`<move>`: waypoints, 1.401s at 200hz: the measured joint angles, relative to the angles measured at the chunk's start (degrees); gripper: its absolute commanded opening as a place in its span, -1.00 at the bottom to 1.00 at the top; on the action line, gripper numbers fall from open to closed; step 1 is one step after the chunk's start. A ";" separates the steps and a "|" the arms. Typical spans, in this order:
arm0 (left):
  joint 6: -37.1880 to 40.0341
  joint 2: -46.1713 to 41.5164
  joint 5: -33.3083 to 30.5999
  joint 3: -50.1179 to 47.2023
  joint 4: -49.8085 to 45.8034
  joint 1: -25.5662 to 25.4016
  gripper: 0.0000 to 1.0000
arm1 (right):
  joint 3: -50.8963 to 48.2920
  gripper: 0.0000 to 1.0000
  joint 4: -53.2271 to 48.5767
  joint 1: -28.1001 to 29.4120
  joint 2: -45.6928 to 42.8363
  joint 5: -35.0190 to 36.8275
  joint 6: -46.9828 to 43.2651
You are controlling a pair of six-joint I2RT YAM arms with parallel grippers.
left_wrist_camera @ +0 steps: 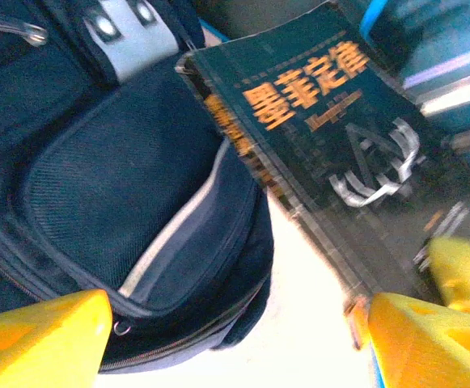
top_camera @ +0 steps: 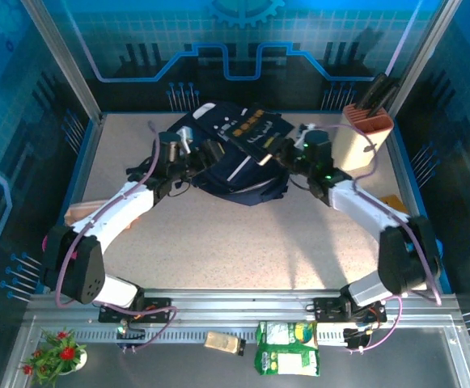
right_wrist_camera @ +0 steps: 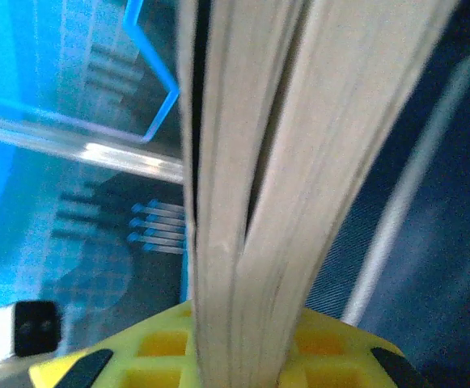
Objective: Pack the student bag
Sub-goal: Open the student bag at the top-center of the table.
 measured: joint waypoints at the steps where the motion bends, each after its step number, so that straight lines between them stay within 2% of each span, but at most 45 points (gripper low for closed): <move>1: 0.17 0.09 -0.09 0.13 -0.15 -0.13 0.68 | -0.26 -1.00 -0.39 -0.33 -0.57 0.26 -0.39; 53: 12.46 13.29 -5.53 12.52 -9.73 -8.37 0.66 | -5.03 -1.00 -14.16 -8.31 -15.04 6.51 -12.09; 90: 20.70 24.28 -10.73 24.26 -16.63 -13.88 0.53 | -5.97 -1.00 -19.50 -12.24 -18.27 6.88 -15.37; 118: 26.12 31.54 -14.78 32.59 -21.44 -16.33 0.37 | -5.99 -1.00 -21.03 -13.86 -18.51 5.27 -16.92; 149: 29.86 37.51 -18.38 39.41 -26.21 -17.22 0.24 | -5.99 -1.00 -21.92 -15.67 -18.51 2.27 -17.73; 222: 35.04 45.81 -23.87 50.16 -33.77 -17.81 0.14 | -9.14 -1.00 -21.03 -16.55 -18.34 -1.57 -17.70; 259: 36.83 49.37 -28.13 54.38 -36.11 -18.53 -0.01 | -9.35 -1.00 -20.92 -16.57 -18.21 -2.47 -17.64; 280: 37.13 50.47 -30.58 55.04 -36.85 -18.91 -0.17 | -9.62 -1.00 -20.81 -16.57 -18.18 -2.45 -17.27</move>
